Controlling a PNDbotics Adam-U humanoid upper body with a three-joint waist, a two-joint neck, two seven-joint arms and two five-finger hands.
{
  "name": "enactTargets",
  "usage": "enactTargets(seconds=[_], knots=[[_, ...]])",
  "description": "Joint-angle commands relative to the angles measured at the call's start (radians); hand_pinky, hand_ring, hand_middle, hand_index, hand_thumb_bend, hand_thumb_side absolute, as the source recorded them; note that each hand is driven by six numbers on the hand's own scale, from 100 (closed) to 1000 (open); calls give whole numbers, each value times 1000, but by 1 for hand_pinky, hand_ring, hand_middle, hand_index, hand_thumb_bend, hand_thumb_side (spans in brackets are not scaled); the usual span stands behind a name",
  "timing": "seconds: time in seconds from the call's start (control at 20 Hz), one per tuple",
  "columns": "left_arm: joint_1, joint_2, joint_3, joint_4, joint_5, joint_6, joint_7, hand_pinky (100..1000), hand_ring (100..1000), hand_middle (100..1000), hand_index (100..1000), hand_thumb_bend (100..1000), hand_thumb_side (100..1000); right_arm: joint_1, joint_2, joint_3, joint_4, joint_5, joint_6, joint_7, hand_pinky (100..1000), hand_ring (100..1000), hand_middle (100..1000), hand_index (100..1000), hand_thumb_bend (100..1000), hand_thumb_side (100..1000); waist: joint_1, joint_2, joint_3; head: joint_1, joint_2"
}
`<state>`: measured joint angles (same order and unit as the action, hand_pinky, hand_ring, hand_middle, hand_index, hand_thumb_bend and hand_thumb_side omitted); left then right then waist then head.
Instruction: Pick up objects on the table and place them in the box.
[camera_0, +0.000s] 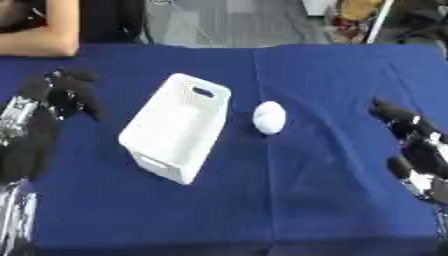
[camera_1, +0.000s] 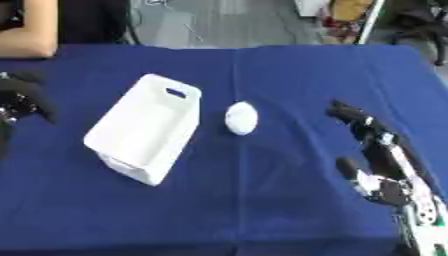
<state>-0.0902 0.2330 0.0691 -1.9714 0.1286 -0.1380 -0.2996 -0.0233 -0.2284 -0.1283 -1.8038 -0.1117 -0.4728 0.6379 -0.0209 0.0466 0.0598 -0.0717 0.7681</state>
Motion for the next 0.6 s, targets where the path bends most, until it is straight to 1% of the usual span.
enactTargets(seconds=[0.05, 0.6], knots=[[-13, 15, 2, -15, -2, -3, -3, 462, 498, 714, 671, 100, 947, -5, -7, -1, -8, 1, -37, 31, 1000, 1000, 808, 886, 423, 477, 1, -9, 0, -8, -12], [-12, 15, 3, -15, -4, -4, -4, 462, 498, 715, 671, 100, 947, -6, -9, 0, -9, 1, -37, 33, 1000, 1000, 810, 888, 426, 473, 2, -8, -1, -6, -14]])
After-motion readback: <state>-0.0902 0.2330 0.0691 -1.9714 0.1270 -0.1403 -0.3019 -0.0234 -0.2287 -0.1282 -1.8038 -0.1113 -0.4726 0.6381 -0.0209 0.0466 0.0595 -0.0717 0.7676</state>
